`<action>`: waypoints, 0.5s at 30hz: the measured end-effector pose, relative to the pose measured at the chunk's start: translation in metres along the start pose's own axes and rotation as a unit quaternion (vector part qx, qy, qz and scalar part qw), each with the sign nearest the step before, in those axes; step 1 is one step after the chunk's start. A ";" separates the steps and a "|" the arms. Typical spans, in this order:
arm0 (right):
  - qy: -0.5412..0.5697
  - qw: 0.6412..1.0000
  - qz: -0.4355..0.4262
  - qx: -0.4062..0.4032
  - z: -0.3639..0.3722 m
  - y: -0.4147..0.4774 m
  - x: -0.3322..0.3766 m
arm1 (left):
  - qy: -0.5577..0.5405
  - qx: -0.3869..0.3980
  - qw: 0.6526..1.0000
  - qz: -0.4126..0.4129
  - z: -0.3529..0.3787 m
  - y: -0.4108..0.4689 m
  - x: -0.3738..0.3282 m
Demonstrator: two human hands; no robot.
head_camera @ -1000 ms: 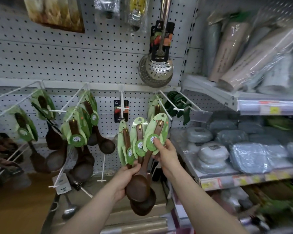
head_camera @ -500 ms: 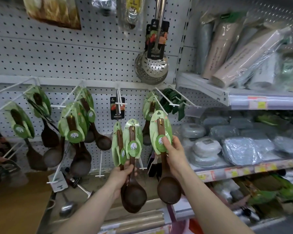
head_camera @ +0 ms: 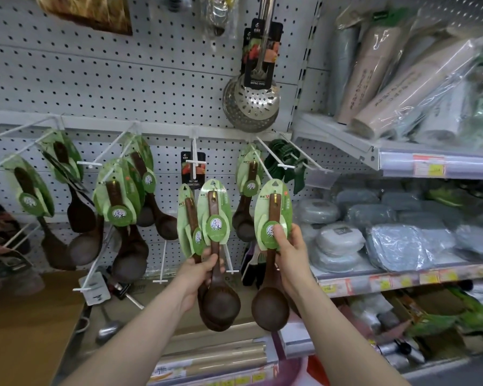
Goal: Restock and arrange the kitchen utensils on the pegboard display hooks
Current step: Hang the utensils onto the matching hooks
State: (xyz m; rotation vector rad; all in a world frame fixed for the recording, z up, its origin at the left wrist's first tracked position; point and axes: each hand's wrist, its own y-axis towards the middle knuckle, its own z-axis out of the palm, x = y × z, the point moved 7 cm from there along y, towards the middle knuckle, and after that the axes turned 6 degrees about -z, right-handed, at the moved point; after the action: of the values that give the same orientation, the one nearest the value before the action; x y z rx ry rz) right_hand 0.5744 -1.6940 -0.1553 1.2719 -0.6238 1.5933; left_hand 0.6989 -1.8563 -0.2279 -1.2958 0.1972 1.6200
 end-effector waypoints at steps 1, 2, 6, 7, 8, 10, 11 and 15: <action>-0.002 1.000 0.006 -0.004 -0.001 0.001 -0.001 | 0.003 0.002 1.000 -0.003 0.001 0.000 0.001; -0.010 1.000 0.012 -0.007 -0.003 0.003 -0.001 | 0.008 0.003 1.000 -0.005 0.002 0.000 0.001; -0.032 0.999 0.017 0.006 -0.006 0.012 -0.003 | 0.016 0.013 1.000 -0.005 0.009 -0.002 0.000; -0.033 0.999 0.019 0.011 -0.005 0.015 -0.004 | 0.016 0.015 1.000 -0.006 0.011 -0.001 0.000; -0.033 0.999 0.021 0.015 -0.005 0.017 -0.006 | 0.015 0.015 1.000 -0.007 0.011 0.000 -0.001; -0.029 0.999 0.030 0.015 -0.005 0.023 -0.010 | 0.014 0.015 1.000 -0.007 0.013 0.002 -0.003; -0.029 0.999 0.035 0.015 -0.004 0.027 -0.013 | 0.010 0.017 1.000 -0.008 0.015 0.003 -0.004; -0.019 0.998 0.058 0.013 0.000 0.050 -0.026 | 0.002 0.022 1.000 -0.004 0.018 0.009 -0.011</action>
State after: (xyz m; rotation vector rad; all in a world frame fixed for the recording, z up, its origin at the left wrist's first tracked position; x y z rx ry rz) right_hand 0.5290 -1.7232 -0.1708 1.3078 -0.7148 1.6797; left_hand 0.6796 -1.8547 -0.2155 -1.2654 0.2276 1.5978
